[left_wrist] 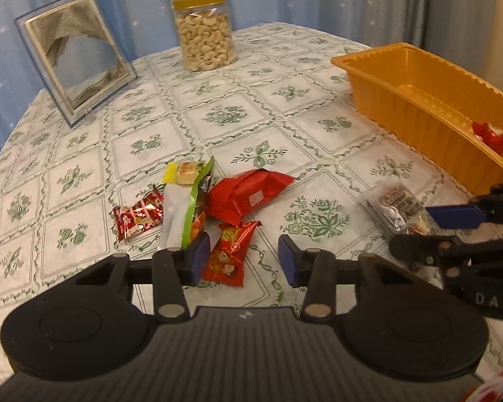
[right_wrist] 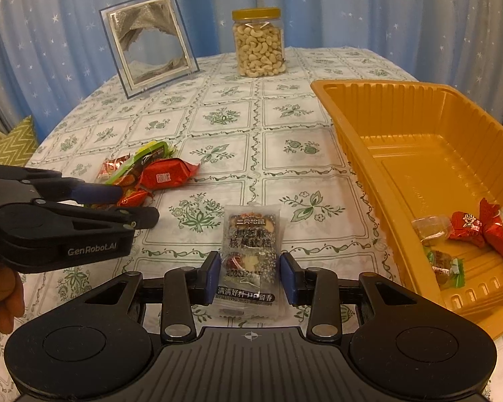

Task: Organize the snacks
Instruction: 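Grasp the small red wrapped candy with the left tool while the right tool holds the nut packet, then carry the red candy and the nut packet over the orange tray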

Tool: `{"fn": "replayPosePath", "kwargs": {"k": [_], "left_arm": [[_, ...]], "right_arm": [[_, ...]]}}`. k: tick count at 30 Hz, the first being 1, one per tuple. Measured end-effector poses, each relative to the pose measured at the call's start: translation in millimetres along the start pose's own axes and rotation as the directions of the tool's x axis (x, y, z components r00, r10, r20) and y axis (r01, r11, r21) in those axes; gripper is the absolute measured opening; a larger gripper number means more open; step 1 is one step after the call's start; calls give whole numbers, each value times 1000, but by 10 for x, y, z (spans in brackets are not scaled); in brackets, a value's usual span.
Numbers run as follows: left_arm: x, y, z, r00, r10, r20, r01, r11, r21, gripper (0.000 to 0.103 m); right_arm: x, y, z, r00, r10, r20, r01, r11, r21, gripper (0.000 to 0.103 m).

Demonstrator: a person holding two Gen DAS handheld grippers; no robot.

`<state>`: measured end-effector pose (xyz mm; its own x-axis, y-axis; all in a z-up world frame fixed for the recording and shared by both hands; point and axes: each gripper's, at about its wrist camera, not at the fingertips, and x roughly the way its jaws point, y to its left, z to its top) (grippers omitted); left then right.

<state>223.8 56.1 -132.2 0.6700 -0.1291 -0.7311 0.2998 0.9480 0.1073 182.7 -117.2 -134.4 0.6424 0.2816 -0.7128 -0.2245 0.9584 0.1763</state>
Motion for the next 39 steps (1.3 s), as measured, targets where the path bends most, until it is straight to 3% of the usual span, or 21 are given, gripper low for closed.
{"fn": "replayPosePath", "kwargs": {"k": [2,9,10,19,27,39], "left_arm": [[-7,4,8,1000,20,-2,-20,1000,-4,29],[64,-17,55,1000,2,-20,-1,998,63,28],[59,-14,54,1000,-1,-29,3,999,49,22],[-229,-75,-97,998,0,-58,-6,994,-106,21],[-674,-211,-263,999,9,-45,-19,975,-221,21],[-1303,-473,-399,1000,12,-5,-13,956,-294,21]], "right_arm": [[1,-4,0,1000,2,0,-2,1000,3,38],[-6,-3,11,1000,0,-3,0,1000,2,38],[-8,-3,9,1000,-2,-4,2,1000,3,38],[-81,-1,-9,1000,-15,-16,14,1000,-12,38],[-429,-21,-89,1000,-15,7,15,1000,-18,38],[-1111,40,-193,998,17,52,-15,999,-38,38]]}}
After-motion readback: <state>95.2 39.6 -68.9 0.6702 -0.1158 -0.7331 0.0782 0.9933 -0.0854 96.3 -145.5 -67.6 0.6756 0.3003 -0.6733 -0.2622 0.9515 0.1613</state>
